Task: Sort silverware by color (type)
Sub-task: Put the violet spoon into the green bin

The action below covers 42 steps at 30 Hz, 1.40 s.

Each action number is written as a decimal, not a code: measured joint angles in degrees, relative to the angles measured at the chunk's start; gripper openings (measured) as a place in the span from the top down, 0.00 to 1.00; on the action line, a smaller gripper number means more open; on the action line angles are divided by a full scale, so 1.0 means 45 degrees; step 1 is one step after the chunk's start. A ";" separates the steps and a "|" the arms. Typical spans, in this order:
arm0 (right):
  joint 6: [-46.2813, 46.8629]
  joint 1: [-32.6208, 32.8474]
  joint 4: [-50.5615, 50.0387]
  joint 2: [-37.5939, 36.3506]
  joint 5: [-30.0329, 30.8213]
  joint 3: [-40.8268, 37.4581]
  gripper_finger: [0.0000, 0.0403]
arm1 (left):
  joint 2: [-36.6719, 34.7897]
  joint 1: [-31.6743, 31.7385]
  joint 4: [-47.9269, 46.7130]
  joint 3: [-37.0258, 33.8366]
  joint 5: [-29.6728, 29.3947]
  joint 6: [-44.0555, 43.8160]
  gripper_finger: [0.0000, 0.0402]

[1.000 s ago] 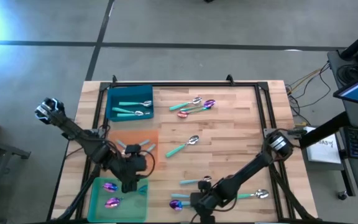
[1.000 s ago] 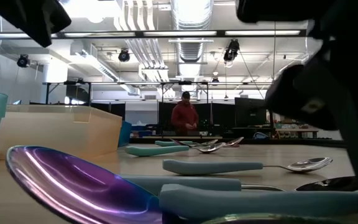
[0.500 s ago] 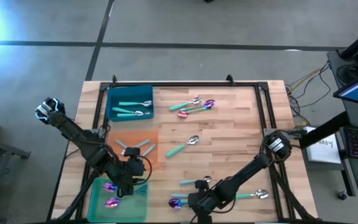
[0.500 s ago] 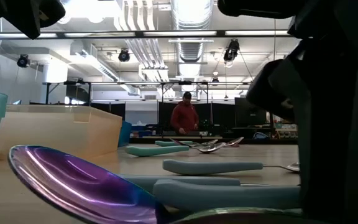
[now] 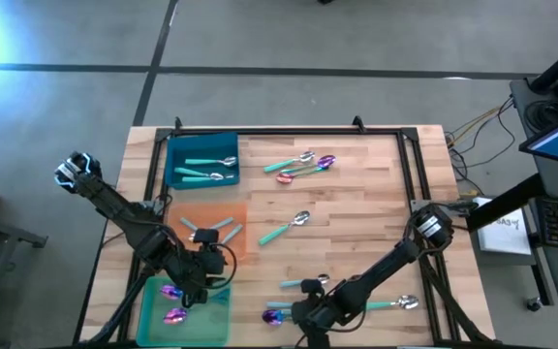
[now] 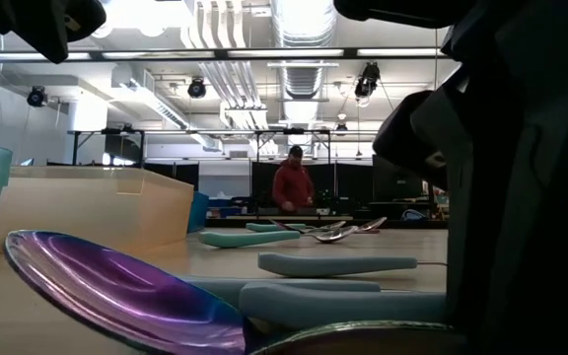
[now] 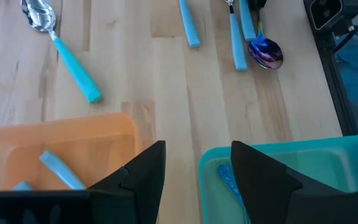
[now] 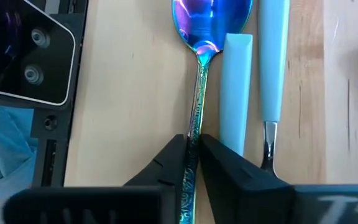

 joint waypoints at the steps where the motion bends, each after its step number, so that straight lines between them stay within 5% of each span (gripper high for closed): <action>1: 0.0005 -0.0004 -0.0014 0.0000 -0.0084 -0.0004 0.91 | 0.0000 0.0000 0.0000 0.0000 -0.0014 0.0000 0.59; 10: 0.0173 -0.0062 -0.0128 -0.0434 -0.1267 0.0108 0.97 | 0.0321 -0.0211 0.0777 -0.0005 -0.0165 -0.0500 0.59; 17: -0.1226 -0.0072 -0.0750 -0.2259 -0.1606 0.0270 0.98 | 0.0953 -0.0331 0.1048 -0.0021 -0.1806 -0.0651 0.59; 23: -0.2303 -0.0223 -0.0945 -0.3652 0.0751 0.0253 0.98 | 0.1737 -0.0529 0.2334 -0.0024 -0.3066 -0.0926 0.59; 34: -0.5010 -0.0309 -0.0817 -0.4545 0.8488 0.0268 0.98 | 0.3664 -0.0808 0.8238 -0.0029 -0.7838 0.2231 0.59; 39: -0.5256 -0.0589 -0.0589 -0.4508 0.9749 0.0268 0.98 | 0.4027 -0.0777 1.0576 -0.0029 -0.8299 0.3411 0.59; 42: -0.5417 -0.0603 -0.0217 -0.4507 0.9744 0.0268 0.98 | 0.3977 -0.0777 1.1299 -0.0024 -0.9825 0.3302 0.59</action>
